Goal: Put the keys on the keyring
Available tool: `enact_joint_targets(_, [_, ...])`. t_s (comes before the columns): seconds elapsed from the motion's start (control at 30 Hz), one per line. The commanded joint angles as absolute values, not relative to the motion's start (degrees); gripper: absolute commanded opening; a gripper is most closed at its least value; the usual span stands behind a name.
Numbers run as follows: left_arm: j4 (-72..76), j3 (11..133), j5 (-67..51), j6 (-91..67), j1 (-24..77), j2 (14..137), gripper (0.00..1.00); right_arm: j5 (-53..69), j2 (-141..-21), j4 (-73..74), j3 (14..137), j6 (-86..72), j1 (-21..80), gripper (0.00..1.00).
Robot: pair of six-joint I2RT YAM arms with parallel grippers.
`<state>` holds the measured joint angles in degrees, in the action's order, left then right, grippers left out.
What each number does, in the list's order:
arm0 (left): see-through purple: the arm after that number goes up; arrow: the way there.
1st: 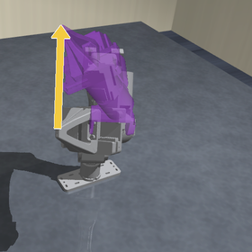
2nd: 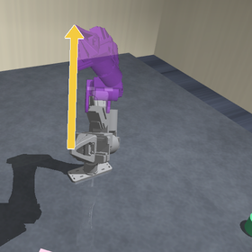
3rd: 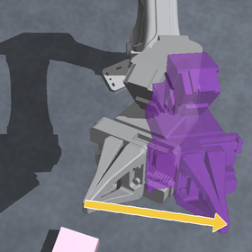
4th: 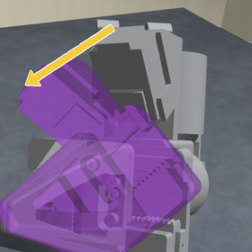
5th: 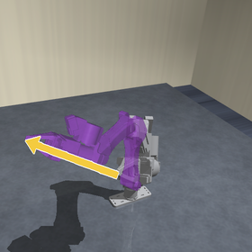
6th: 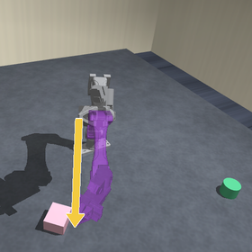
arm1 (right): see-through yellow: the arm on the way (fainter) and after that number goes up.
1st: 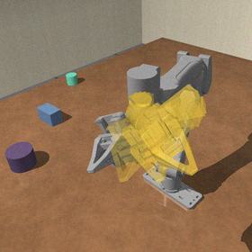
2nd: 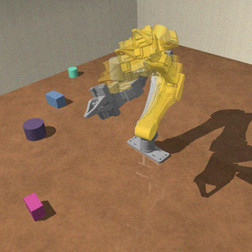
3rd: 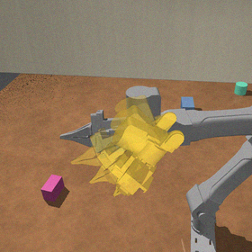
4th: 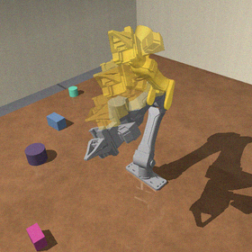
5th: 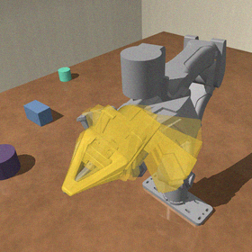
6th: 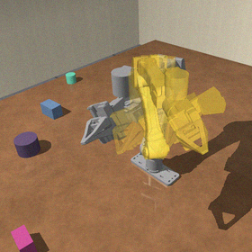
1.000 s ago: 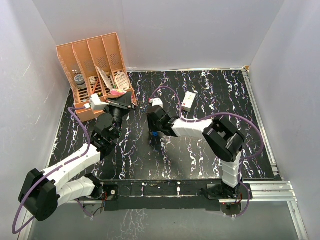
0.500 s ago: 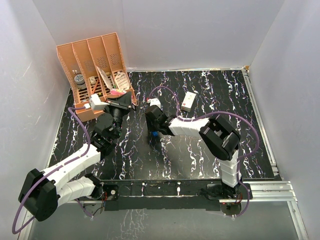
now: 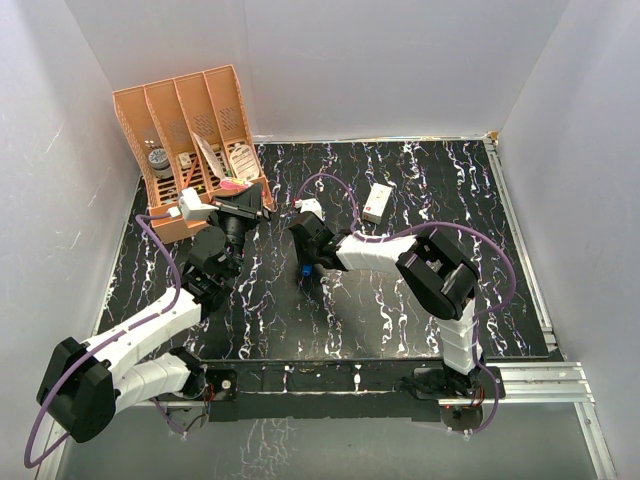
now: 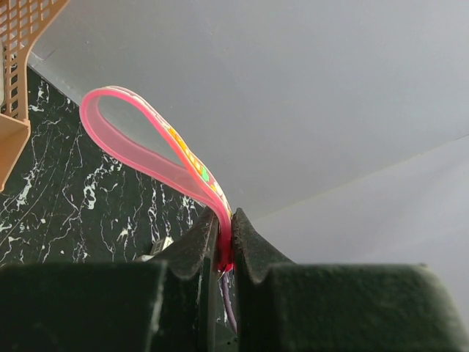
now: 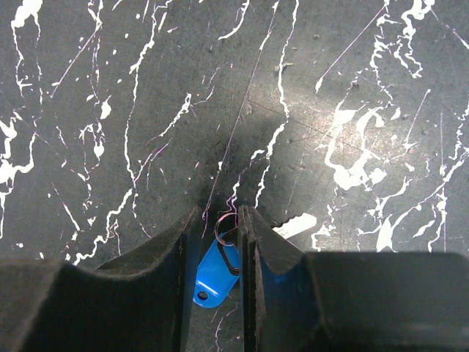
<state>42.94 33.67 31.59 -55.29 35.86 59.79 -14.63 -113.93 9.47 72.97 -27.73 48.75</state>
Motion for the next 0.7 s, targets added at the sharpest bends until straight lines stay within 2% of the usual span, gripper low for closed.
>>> enact_joint_targets(0.0, [44.7, 34.7, 32.4, -54.4, 36.1, 58.4, 0.0, -16.5, -112.9, 9.1, 75.2, -28.5, 48.9, 0.24])
enact_joint_targets(0.23, [44.8, 34.8, 32.4, -54.2, 36.1, 58.5, 0.0, -16.9, -113.0, 10.7, 75.6, -28.3, 49.0, 0.17])
enact_joint_targets(0.53, [44.9, 34.7, 32.5, -54.2, 36.1, 58.7, 0.0, -18.6, -111.4, 11.2, 75.4, -28.0, 49.0, 0.01])
enact_joint_targets(0.67, [44.9, 34.7, 32.4, -54.1, 36.1, 58.7, 0.0, -19.2, -108.2, 10.2, 74.0, -27.4, 49.0, 0.0])
